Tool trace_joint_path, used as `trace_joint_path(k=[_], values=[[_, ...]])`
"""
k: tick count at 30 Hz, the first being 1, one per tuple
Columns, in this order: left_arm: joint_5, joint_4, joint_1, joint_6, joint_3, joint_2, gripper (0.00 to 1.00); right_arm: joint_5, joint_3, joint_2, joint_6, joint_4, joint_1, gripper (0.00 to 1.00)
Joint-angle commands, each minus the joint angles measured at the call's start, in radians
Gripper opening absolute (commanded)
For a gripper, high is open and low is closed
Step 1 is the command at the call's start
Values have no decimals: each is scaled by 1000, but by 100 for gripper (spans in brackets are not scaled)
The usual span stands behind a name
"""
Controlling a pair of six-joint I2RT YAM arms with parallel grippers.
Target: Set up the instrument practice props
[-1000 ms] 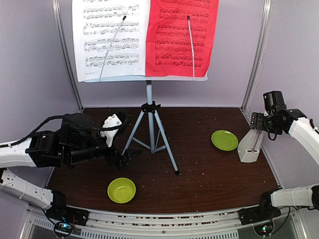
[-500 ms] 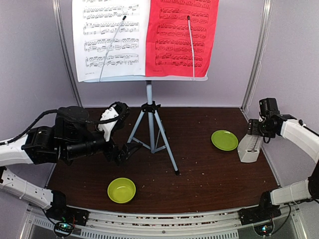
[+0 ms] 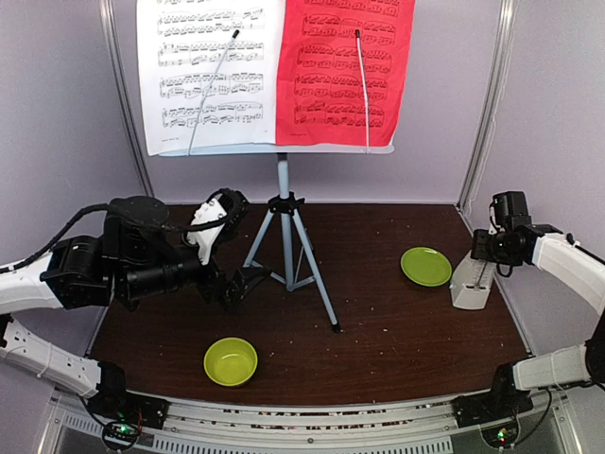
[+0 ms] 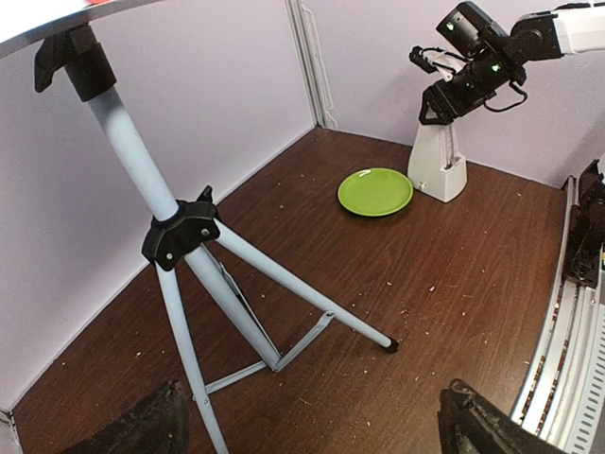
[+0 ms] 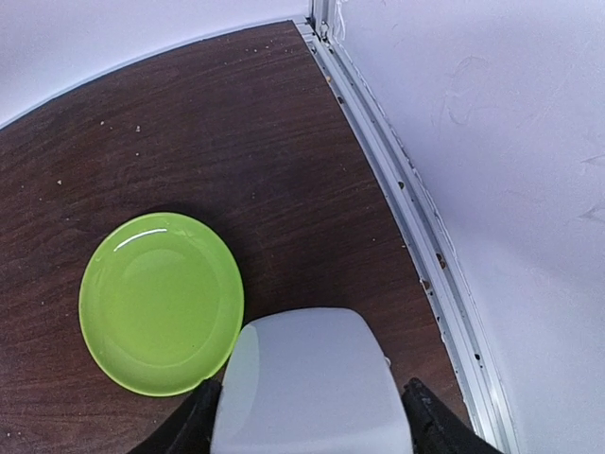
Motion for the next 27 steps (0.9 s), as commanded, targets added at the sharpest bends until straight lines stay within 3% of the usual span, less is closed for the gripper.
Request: trace_joint_path(k=[1, 9, 17, 23, 27], values=[[-7, 44, -3, 16, 0, 10, 93, 12, 6, -72, -19, 2, -5, 48], [16, 56, -4, 29, 4, 46, 93, -88, 33, -185, -12, -41, -1, 37], [54, 85, -5, 32, -16, 99, 93, -331, 27, -298, 27, -80, 46, 22], [63, 139, -24, 35, -54, 146, 93, -511, -24, -422, 48, -82, 158, 17], [68, 194, -50, 25, -74, 212, 93, -550, -57, -473, 74, -74, 264, 14]])
